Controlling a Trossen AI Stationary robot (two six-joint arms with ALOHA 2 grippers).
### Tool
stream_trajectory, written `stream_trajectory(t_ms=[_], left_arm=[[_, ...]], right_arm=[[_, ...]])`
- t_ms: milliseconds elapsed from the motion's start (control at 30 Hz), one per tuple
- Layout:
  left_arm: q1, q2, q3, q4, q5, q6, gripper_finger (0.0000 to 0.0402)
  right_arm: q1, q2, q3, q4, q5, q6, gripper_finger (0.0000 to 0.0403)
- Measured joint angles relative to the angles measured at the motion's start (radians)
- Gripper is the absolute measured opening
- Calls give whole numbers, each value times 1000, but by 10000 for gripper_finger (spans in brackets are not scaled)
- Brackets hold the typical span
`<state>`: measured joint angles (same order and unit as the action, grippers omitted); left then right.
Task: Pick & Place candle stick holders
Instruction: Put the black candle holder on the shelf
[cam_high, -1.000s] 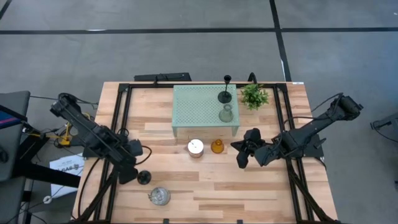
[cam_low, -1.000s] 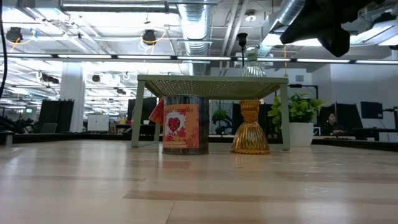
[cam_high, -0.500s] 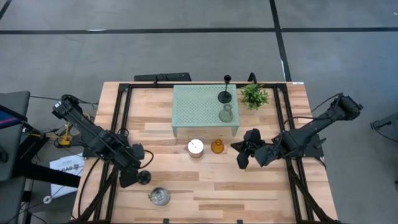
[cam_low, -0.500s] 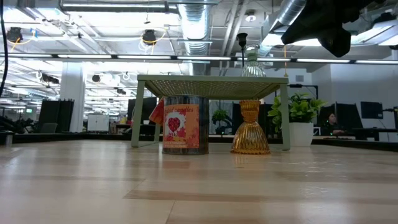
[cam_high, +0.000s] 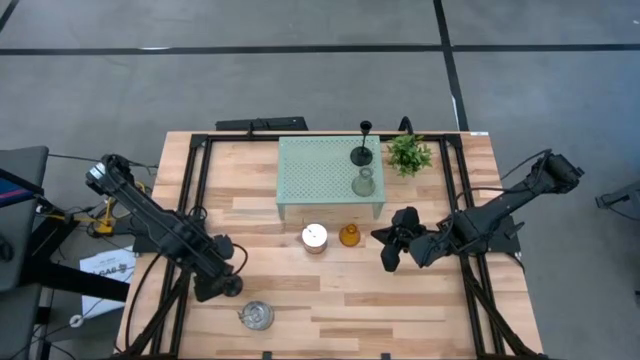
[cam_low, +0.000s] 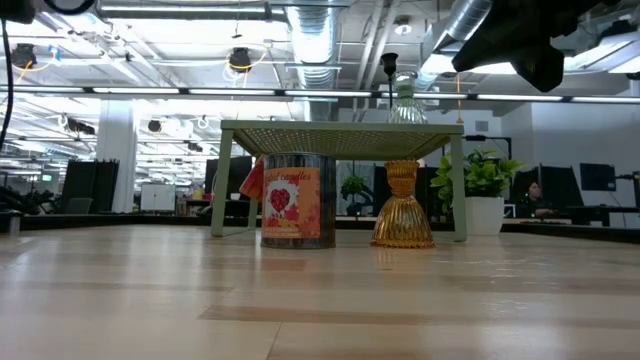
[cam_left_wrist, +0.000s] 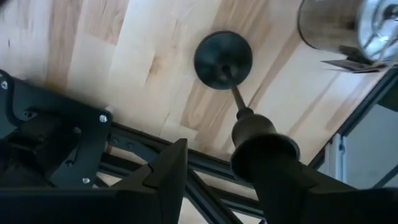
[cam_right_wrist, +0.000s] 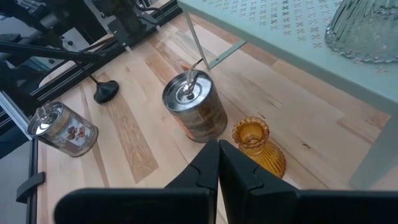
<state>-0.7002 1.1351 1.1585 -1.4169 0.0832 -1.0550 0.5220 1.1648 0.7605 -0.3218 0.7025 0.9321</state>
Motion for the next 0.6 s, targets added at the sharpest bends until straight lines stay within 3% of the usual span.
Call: stream_trajectory(t_ms=[300,600], left_arm=[[0,-8,-9,35,11,3,142],[0,-19,-9,52,46,2,15]], right_arm=[[0,0,0,-14,0,0,1],[0,0,0,-16,0,0,1]])
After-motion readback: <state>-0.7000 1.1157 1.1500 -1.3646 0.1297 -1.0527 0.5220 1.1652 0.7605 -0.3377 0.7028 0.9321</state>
